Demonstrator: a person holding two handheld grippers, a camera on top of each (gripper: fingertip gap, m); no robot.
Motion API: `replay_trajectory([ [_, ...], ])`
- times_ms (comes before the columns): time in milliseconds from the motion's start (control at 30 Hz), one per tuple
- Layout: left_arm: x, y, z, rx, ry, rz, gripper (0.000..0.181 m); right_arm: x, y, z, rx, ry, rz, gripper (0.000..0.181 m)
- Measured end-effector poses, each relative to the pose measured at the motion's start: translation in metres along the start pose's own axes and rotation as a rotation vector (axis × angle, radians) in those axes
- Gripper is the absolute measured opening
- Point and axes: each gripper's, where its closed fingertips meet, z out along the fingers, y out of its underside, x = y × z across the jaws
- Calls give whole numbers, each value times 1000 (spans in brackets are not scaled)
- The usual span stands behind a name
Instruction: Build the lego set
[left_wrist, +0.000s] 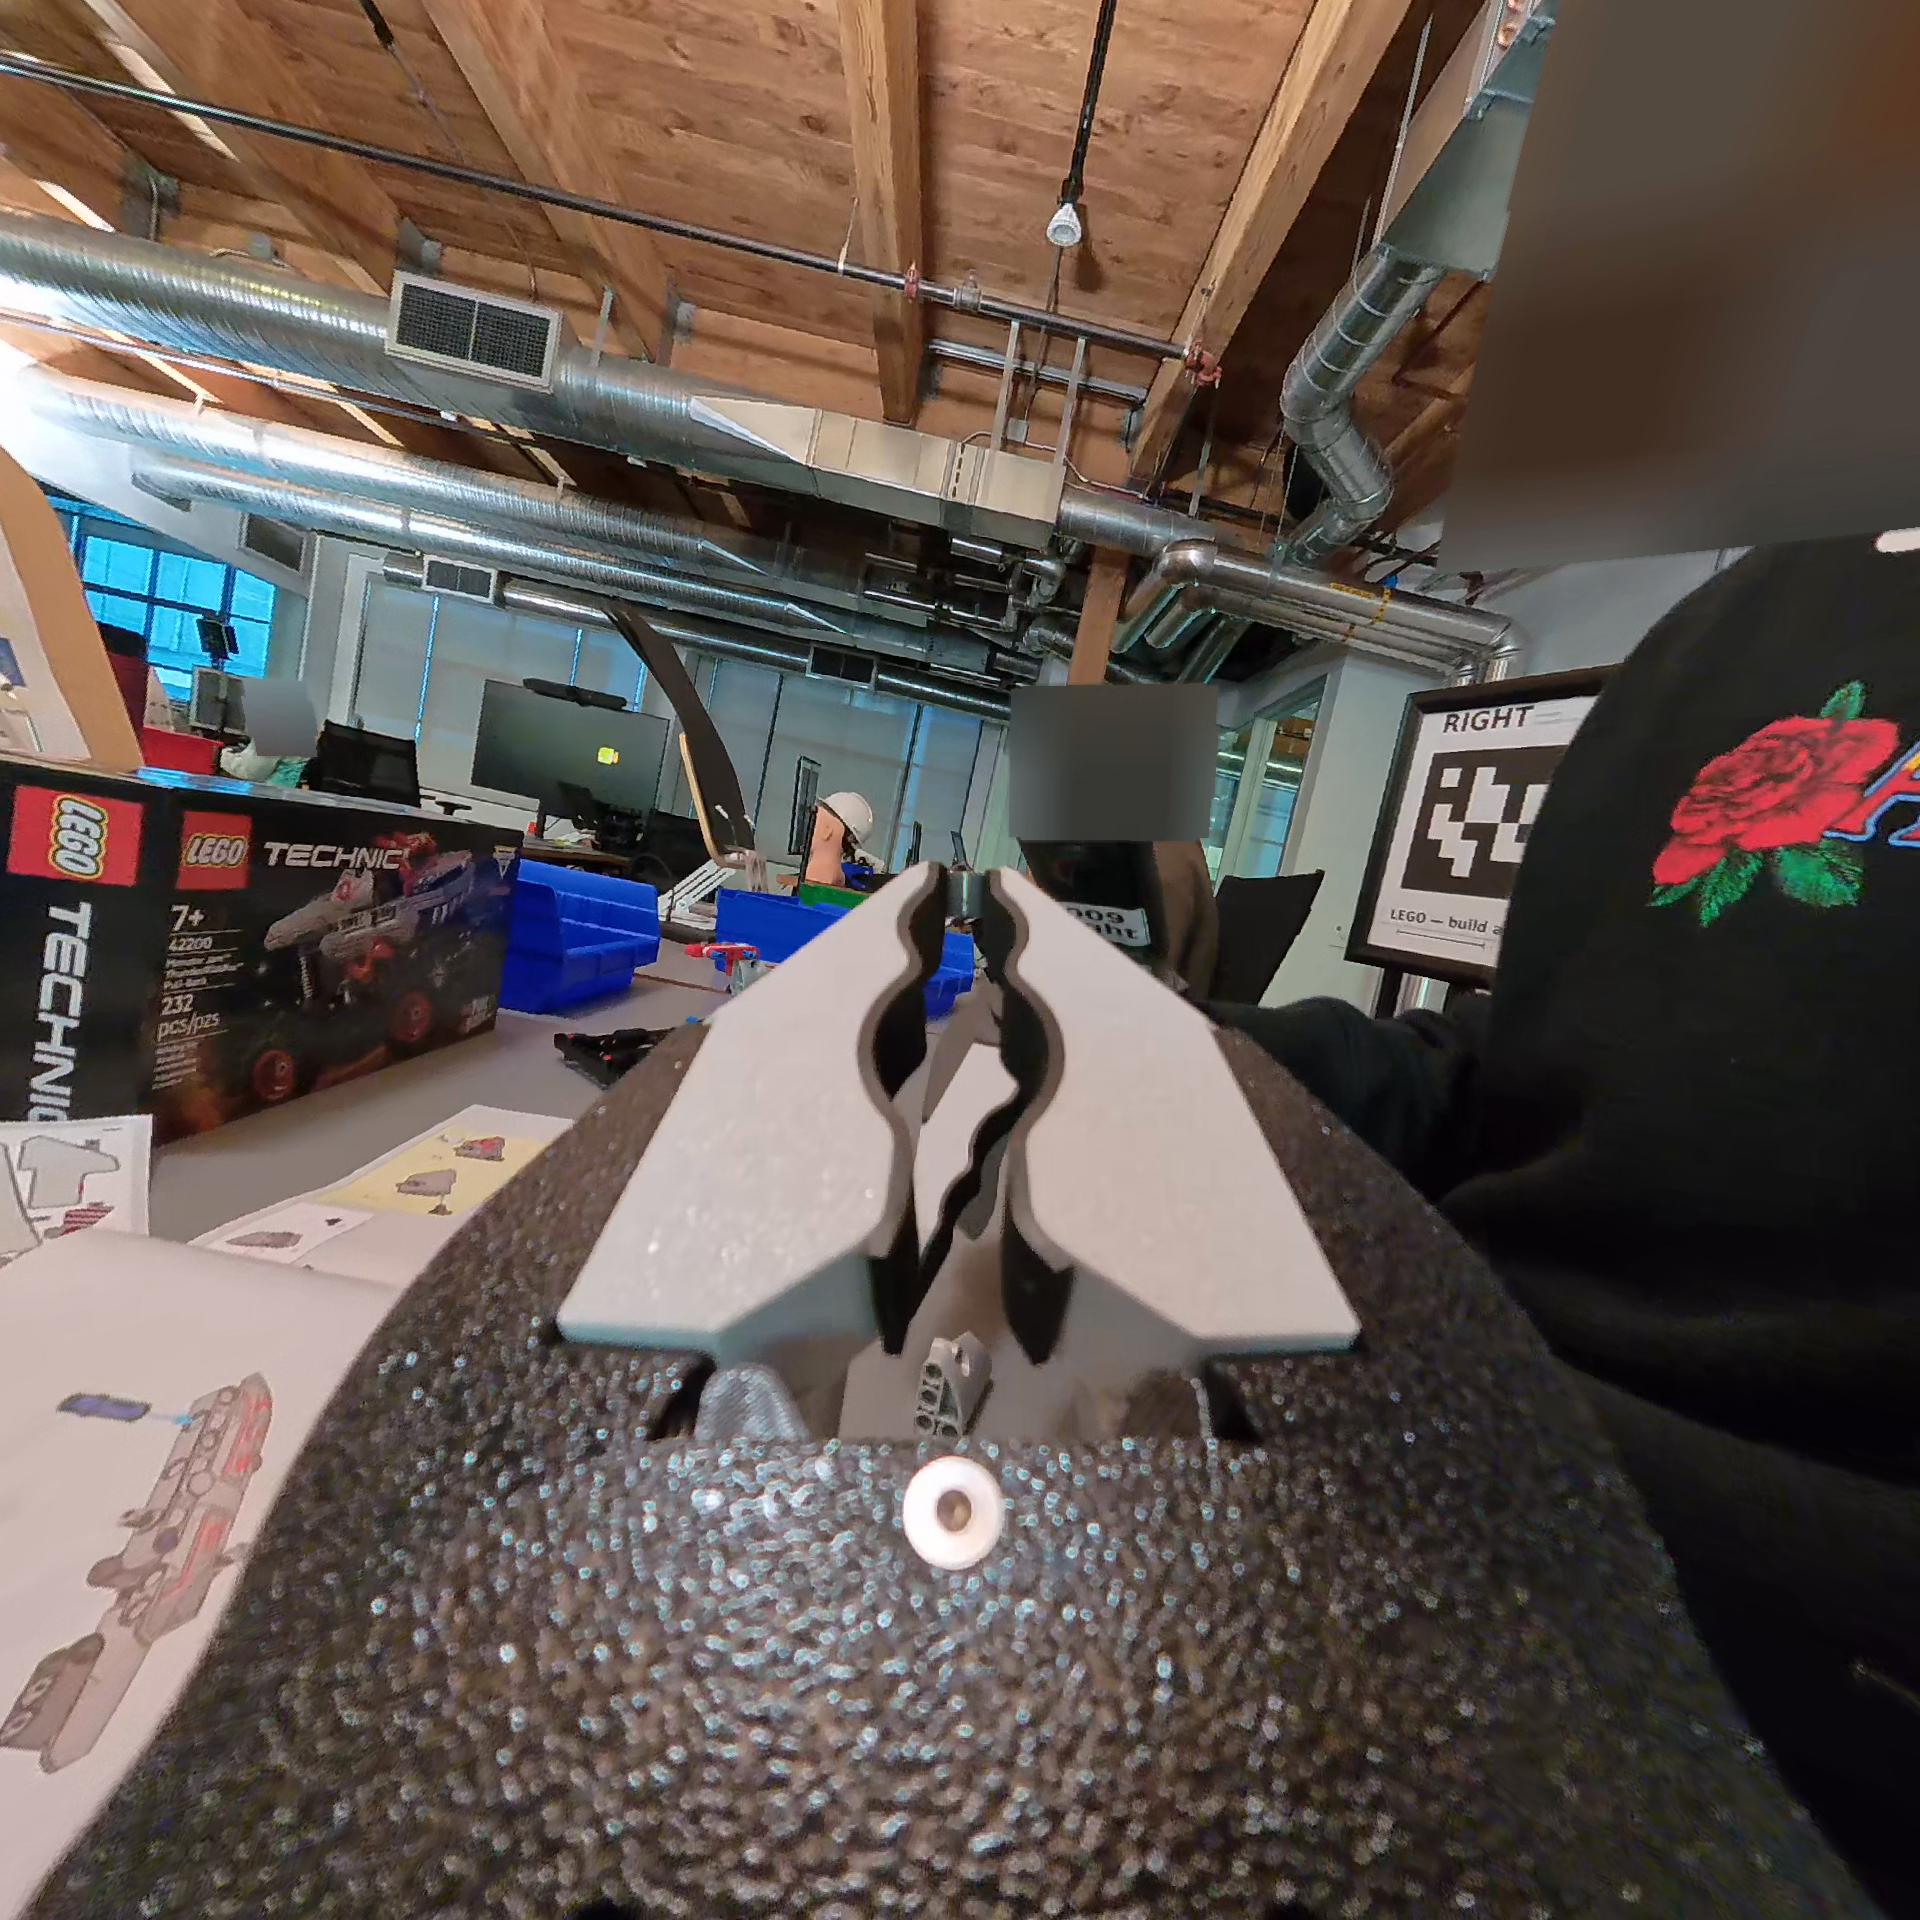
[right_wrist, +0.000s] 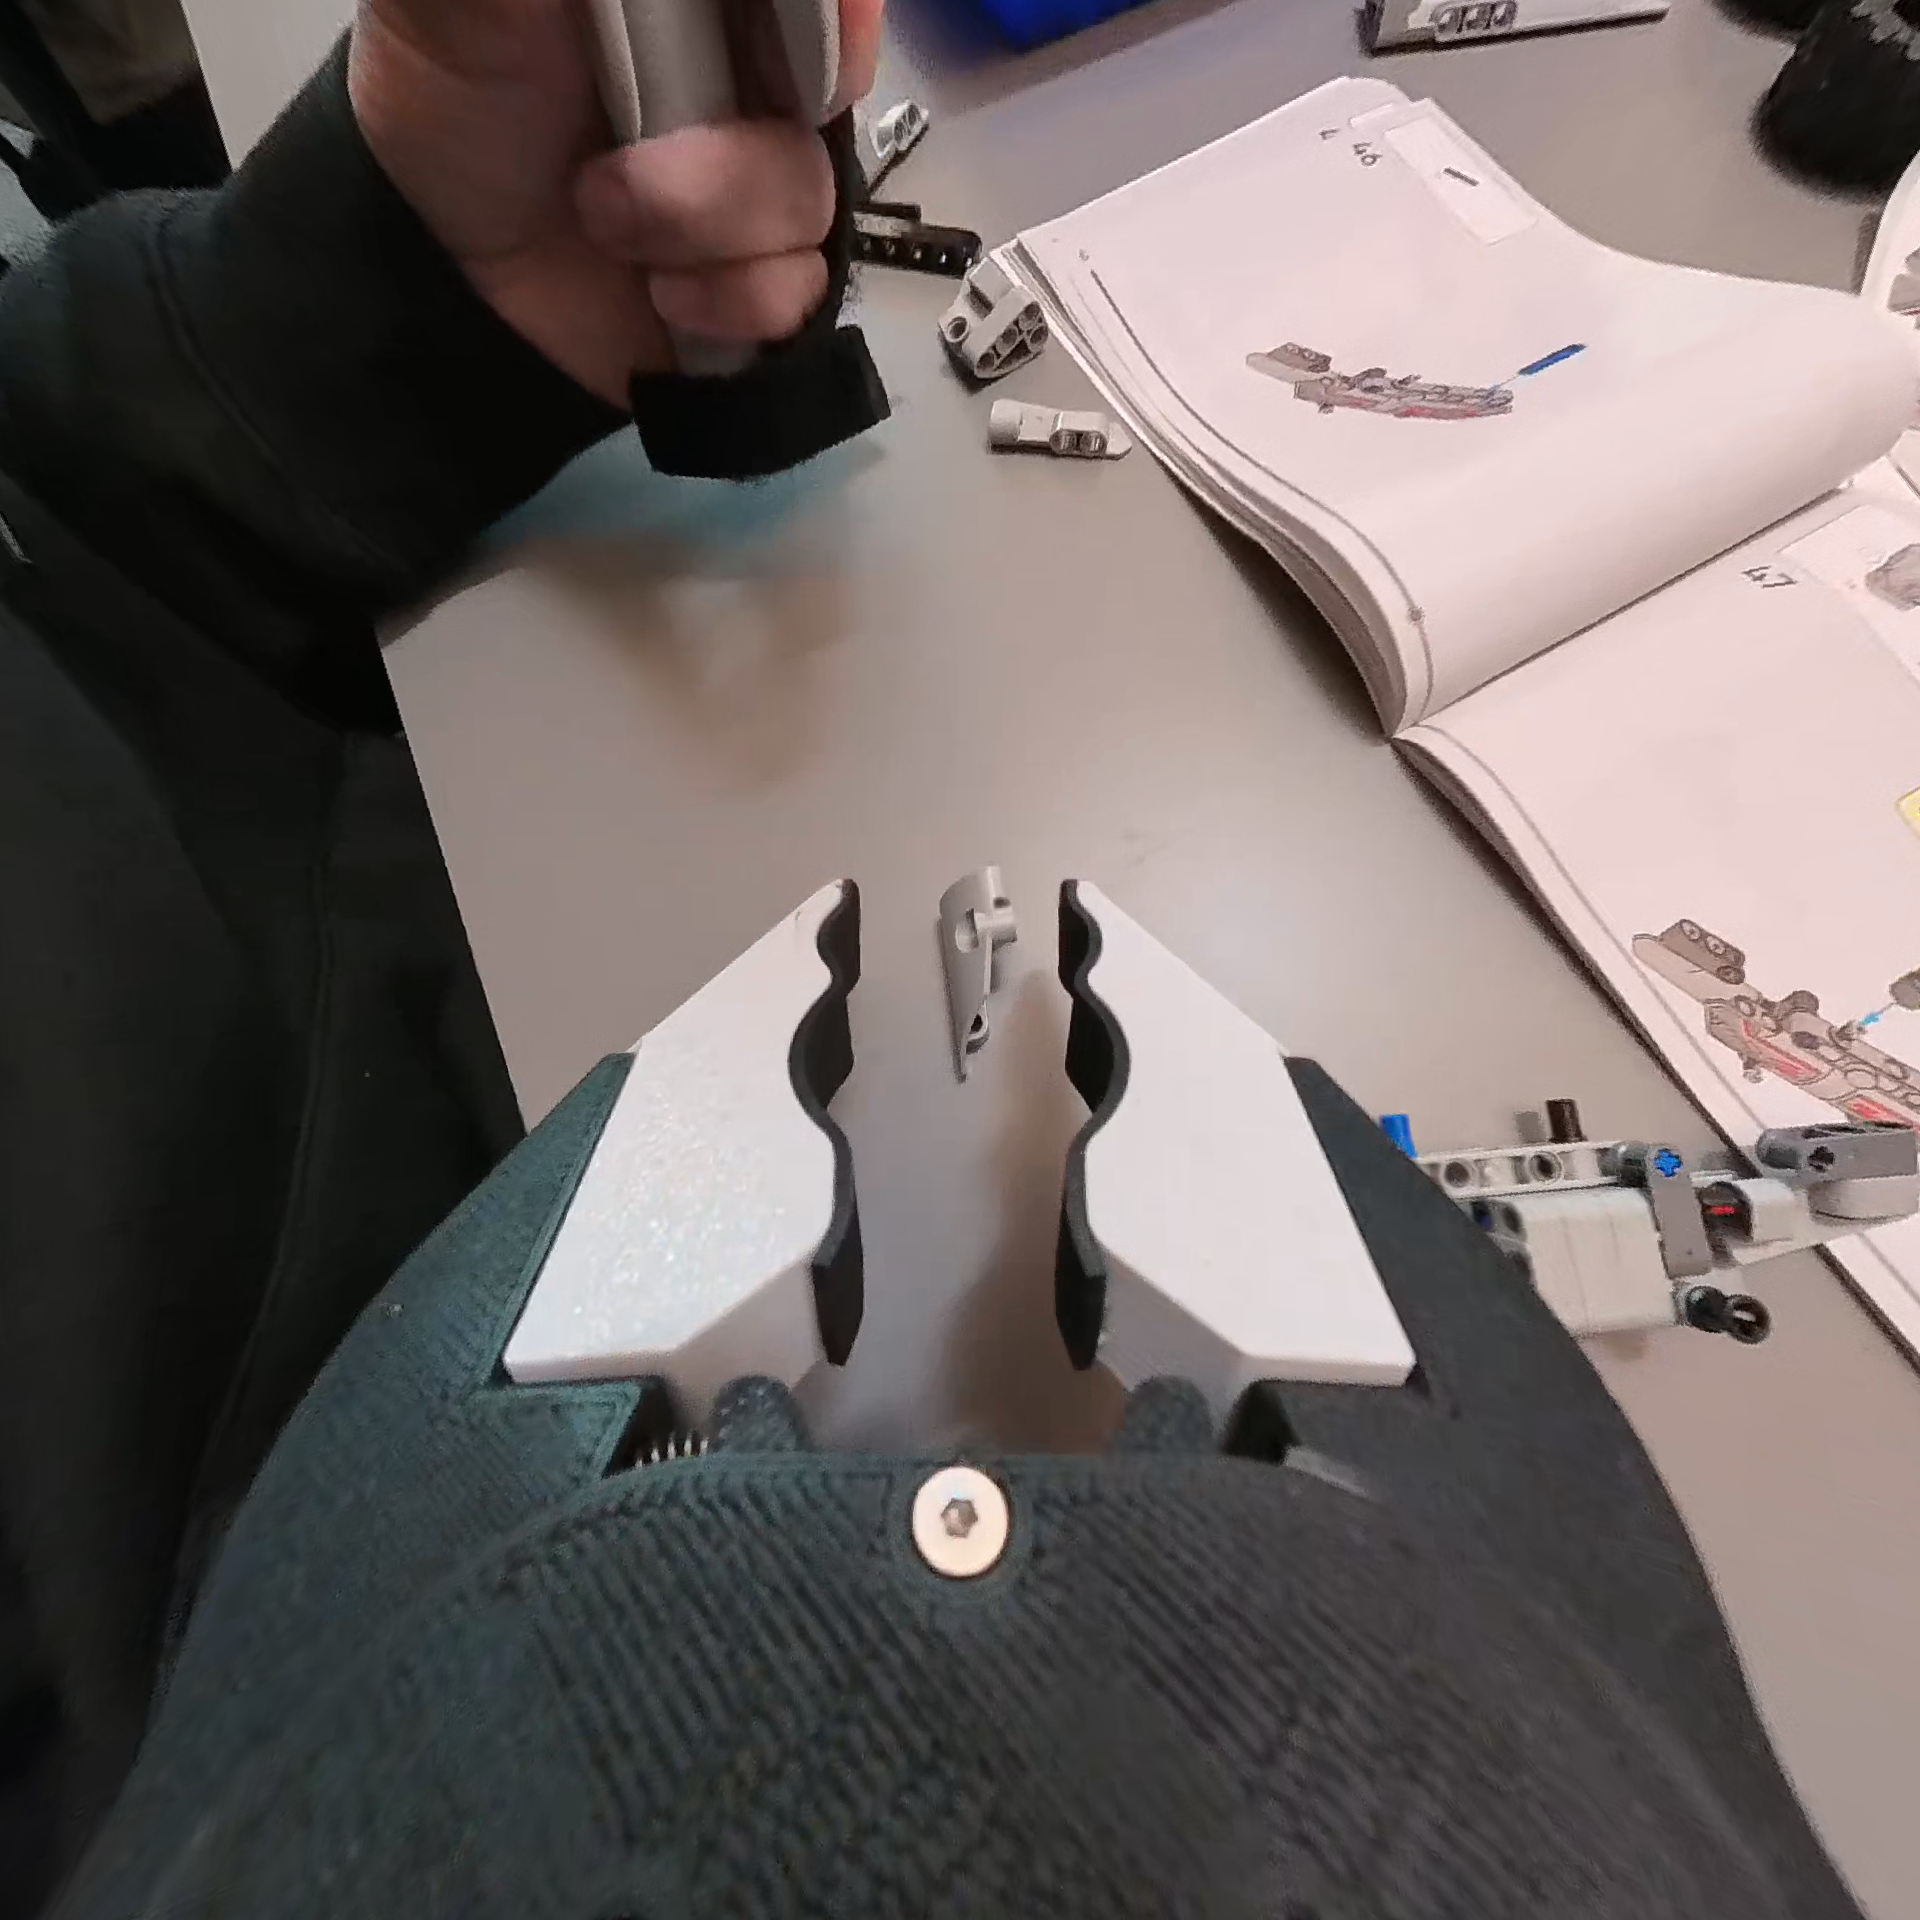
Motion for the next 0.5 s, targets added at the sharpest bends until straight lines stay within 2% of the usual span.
replay_trajectory([
  [133,0,3,2,-16,-1,3,4,5,11,2,-29,35,-1,33],
  [333,-1,9,4,-46,-9,9,5,4,17,8,-5,10,16,31],
  [500,-2,16,6,-87,-23,24,5,3,24,14,-13,-9,-13,22],
])
